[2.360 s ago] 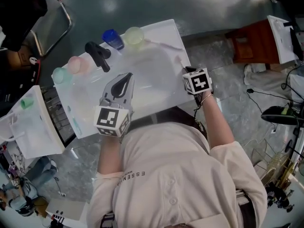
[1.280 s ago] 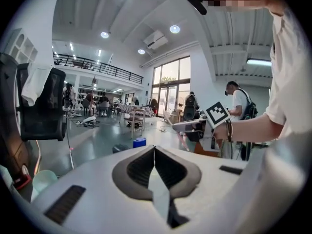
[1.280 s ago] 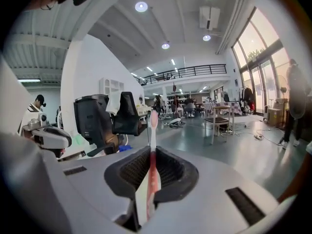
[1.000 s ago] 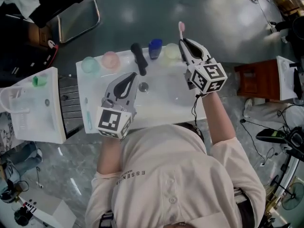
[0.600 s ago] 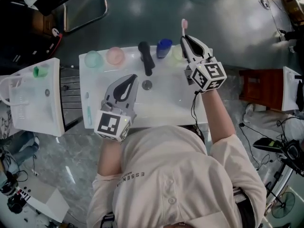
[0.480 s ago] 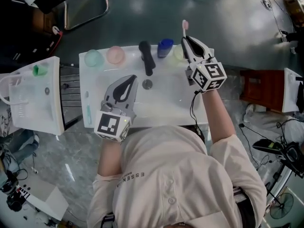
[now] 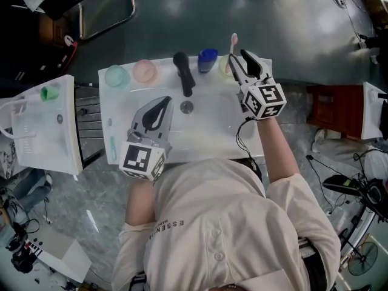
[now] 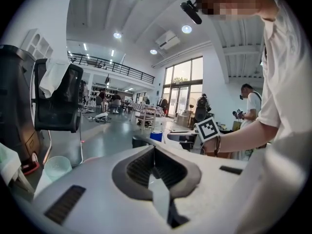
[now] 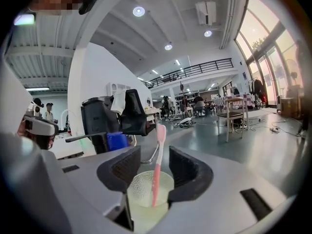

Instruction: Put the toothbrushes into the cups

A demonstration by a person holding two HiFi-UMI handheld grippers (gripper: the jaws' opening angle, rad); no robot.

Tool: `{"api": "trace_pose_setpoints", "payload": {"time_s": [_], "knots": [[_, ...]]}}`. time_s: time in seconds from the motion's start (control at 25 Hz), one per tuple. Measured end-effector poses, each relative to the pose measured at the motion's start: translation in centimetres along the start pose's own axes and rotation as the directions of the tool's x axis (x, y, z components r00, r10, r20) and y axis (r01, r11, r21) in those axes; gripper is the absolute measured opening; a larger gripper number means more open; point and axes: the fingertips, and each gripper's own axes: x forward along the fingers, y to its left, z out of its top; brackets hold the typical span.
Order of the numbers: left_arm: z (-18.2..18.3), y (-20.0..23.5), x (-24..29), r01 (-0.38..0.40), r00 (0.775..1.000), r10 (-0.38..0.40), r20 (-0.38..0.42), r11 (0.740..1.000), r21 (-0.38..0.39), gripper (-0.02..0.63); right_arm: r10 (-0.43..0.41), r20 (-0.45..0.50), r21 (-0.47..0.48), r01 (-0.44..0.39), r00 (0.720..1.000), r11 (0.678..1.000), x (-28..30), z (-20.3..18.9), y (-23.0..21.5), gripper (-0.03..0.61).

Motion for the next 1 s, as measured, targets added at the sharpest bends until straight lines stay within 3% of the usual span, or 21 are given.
{"api": "trace_pose_setpoints", "payload": {"time_s": [0.08,0.36,0.64,0.84,1.0], "knots": [[0.1,0.0,0.1,0.006,1.000,-0.006,-0.002,1.000,0.003,0.003,-0.022,-0.010,-0.015,0.022,1.000,1.000,-0.3,-0.2,-0.2,0.197],[0.6,-0.9,0.6,0.042,0.999,-0.043,0.004,0.999,0.016,0.003,-0.052,-0.020,-0.057,0.051,0.998,0.997,-2.7,-0.1,-1.0,0.206],[1.7,-2.6,2.2,0.095,0.995,-0.096,0.029,0.995,0.033,0.003,-0.109,-0.165,-0.059,0.101,0.980,0.993,-6.5,-2.6,-3.9,0.204],[2.1,-4.5,3.7,0.140,0.989,-0.141,0.033,0.989,0.052,0.003,-0.061,-0.347,-0.045,0.048,0.936,0.998,-8.1,-6.6,-4.3,0.204],[2.0,-6.1,4.7,0.159,0.987,-0.160,0.026,0.985,0.060,0.003,-0.025,-0.495,-0.066,-0.009,0.869,0.998,-8.6,-9.9,-4.4,0.204]]}}
